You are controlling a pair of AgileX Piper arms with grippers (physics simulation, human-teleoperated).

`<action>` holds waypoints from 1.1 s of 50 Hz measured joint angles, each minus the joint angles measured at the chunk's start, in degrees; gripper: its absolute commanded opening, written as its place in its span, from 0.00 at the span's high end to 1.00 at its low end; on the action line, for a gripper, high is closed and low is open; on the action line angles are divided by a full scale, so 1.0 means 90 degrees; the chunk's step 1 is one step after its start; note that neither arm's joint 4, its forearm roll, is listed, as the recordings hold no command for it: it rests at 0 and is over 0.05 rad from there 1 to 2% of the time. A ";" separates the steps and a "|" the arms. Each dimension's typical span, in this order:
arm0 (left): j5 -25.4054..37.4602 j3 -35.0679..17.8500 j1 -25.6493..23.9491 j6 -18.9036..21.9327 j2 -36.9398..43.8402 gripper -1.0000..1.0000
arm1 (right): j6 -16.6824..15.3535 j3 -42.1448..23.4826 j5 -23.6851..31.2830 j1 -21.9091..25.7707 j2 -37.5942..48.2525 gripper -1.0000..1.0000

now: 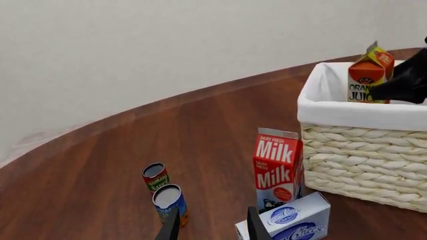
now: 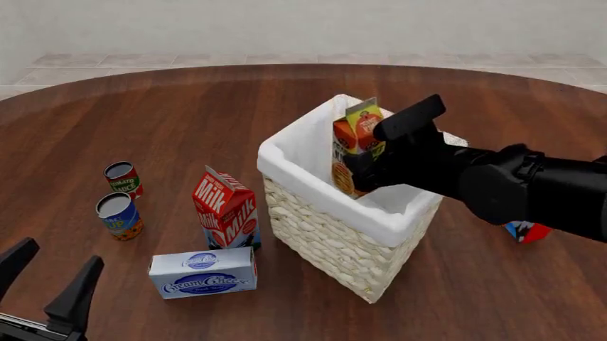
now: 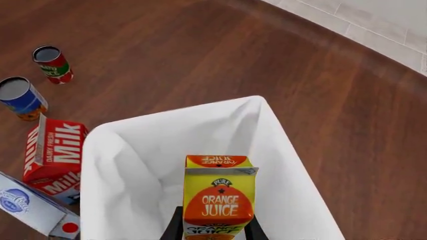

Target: Pick up the orange juice, and put it in the basket.

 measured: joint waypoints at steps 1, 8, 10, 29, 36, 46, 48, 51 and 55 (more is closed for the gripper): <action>0.0000 0.0000 -0.0001 0.0000 0.0000 0.00 | -0.0003 0.0010 -0.0009 -0.0004 -0.0001 1.00; 0.0000 0.0000 -0.0004 0.0002 0.0000 0.00 | -0.0035 0.0045 -0.0052 -0.0029 -0.0002 1.00; 0.0000 0.0000 -0.0005 0.0002 0.0000 0.00 | -0.0038 0.0039 -0.0054 -0.0038 -0.0008 0.00; 0.0007 0.0000 -0.0028 0.0005 0.0000 0.00 | -0.0049 -0.0005 -0.0022 -0.0069 -0.0179 0.00; 0.0009 0.0000 -0.0034 0.0005 0.0000 0.00 | -0.0054 0.0026 0.0011 -0.0060 -0.0300 0.00; 0.0011 0.0000 -0.0045 0.0004 0.0001 0.00 | -0.0089 0.0056 0.0223 -0.0048 -0.0695 0.00; 0.0011 0.0000 -0.0047 0.0004 0.0001 0.00 | -0.0104 0.0051 0.0302 -0.0044 -0.0816 0.00; 0.0012 0.0000 -0.0050 0.0004 0.0001 0.00 | -0.0135 0.0039 0.0432 -0.0042 -0.1015 0.00; 0.0012 0.0000 -0.0059 0.0003 0.0001 0.00 | -0.0181 0.0011 0.0634 -0.0042 -0.1307 0.00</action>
